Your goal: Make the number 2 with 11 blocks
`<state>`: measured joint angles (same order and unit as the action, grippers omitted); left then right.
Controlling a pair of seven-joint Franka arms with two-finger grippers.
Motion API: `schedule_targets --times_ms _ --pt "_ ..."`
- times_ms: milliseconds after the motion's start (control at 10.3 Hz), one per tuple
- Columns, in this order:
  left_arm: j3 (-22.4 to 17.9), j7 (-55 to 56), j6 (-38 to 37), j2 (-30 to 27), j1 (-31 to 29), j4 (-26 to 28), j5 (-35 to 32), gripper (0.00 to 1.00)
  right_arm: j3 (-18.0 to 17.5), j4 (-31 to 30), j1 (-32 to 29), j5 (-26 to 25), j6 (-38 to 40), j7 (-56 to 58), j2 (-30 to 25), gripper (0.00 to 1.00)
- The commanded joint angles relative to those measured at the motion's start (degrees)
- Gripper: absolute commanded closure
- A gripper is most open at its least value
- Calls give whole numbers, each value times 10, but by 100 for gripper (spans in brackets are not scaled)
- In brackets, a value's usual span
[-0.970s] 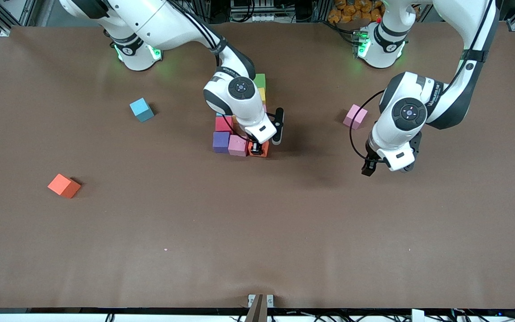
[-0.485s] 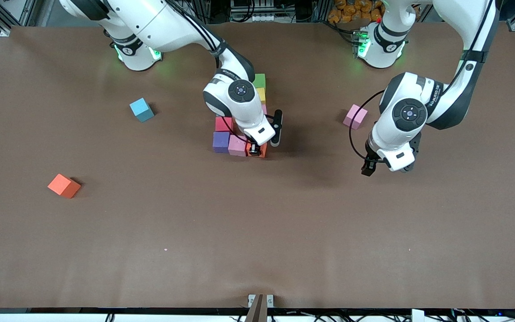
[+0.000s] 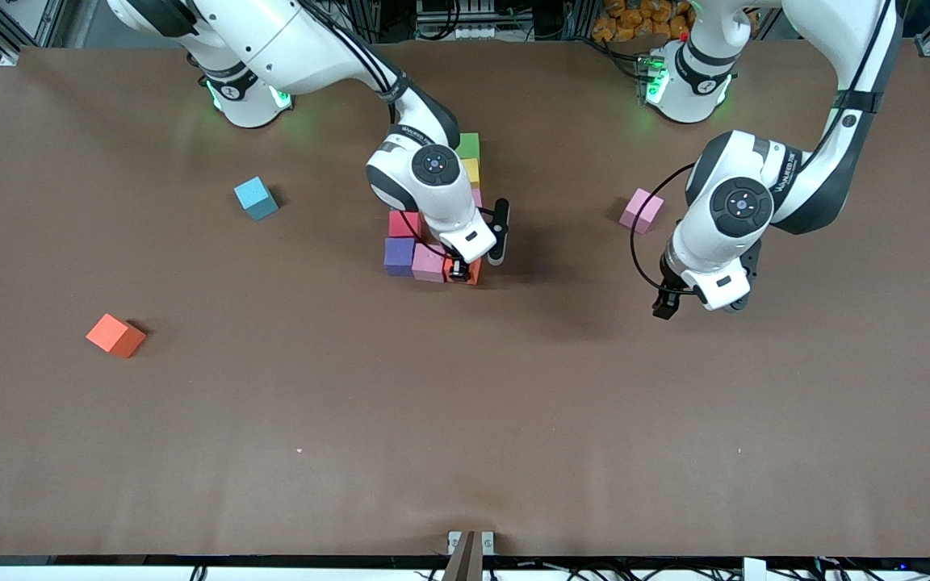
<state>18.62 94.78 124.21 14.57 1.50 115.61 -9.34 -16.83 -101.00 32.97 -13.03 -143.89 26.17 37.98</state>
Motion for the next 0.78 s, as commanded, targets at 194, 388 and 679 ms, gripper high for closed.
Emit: schedule_targets --times_ms 194,388,679 --pt "3 -105 -72 3 -13 -62 13 0 -1 -2 3 -2 -38 -2 -4 0" --pt "1 -115 -78 2 -25 -75 8 0 -1 -3 3 -2 -31 -2 -16 0" --pt "1 -186 -123 0 -42 -113 7 0 -2 -11 -4 12 40 -6 -90 0"
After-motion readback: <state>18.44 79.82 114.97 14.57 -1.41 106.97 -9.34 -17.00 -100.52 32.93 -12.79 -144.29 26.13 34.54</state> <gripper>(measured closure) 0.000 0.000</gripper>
